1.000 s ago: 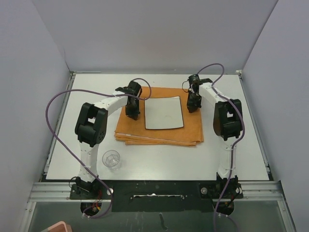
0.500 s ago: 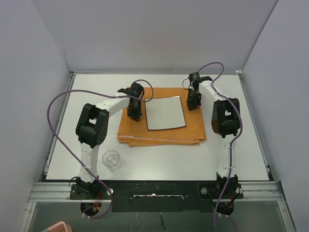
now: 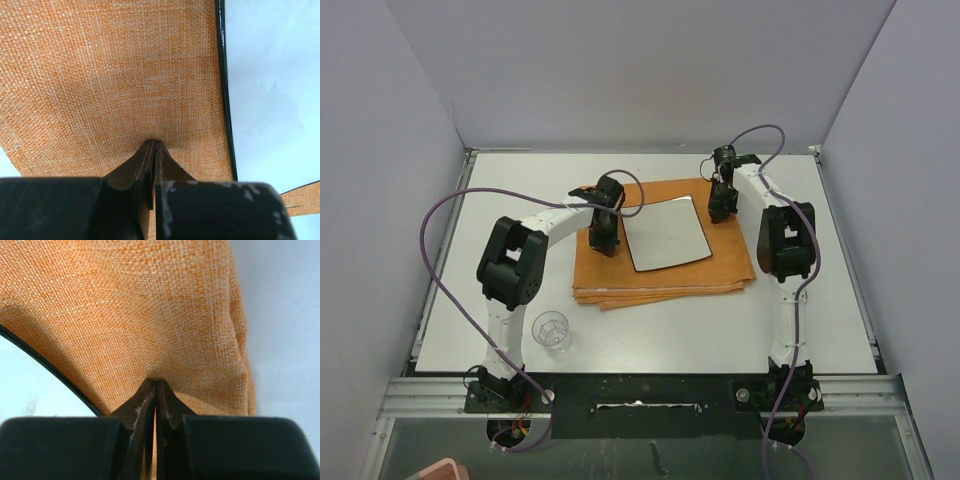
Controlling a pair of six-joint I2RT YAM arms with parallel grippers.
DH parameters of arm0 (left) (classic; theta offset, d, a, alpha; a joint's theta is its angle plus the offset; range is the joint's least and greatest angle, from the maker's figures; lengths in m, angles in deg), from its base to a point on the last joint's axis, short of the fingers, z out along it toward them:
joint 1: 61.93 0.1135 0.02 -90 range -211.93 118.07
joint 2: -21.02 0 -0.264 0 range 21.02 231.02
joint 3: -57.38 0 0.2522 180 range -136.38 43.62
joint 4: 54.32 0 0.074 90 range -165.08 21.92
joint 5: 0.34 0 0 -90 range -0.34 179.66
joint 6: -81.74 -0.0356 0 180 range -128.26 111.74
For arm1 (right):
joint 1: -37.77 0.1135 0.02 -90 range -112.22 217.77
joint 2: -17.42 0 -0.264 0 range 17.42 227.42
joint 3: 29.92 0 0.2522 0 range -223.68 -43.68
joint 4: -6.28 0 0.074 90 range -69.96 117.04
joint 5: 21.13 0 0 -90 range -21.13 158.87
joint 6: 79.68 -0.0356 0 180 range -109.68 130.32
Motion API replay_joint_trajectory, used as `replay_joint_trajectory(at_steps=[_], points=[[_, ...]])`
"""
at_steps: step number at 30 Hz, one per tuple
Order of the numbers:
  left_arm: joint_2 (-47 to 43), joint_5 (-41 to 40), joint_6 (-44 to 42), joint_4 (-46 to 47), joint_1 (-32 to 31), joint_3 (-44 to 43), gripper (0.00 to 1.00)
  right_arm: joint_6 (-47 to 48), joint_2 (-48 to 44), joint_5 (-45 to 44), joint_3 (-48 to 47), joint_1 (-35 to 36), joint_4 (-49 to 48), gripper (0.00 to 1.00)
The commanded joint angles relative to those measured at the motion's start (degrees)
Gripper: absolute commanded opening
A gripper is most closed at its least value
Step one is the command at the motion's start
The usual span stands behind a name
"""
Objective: Set the dinner table for one person
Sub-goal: Adjust the napkin at the center of the board.
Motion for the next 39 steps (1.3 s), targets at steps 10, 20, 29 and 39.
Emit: replay_joint_trajectory(at_steps=[10,20,29,39], points=[[-4.95,-1.4,-2.11,-6.08,-1.63,-1.39,0.22,2.23,-9.81,1.84,-2.89,-0.79,1.74,0.0],[-10.35,-5.42,-0.32,-4.85,0.23,2.16,0.21,0.49,-23.0,0.79,12.8,-1.62,-1.33,0.0],[-6.22,-1.16,1.51,-2.28,2.33,2.69,0.0,-1.58,-25.69,1.52,26.9,-1.29,-5.26,0.0],[1.03,0.46,1.92,-1.92,2.41,-2.75,0.0,-2.48,-22.02,1.73,30.58,-0.46,-7.52,0.0]])
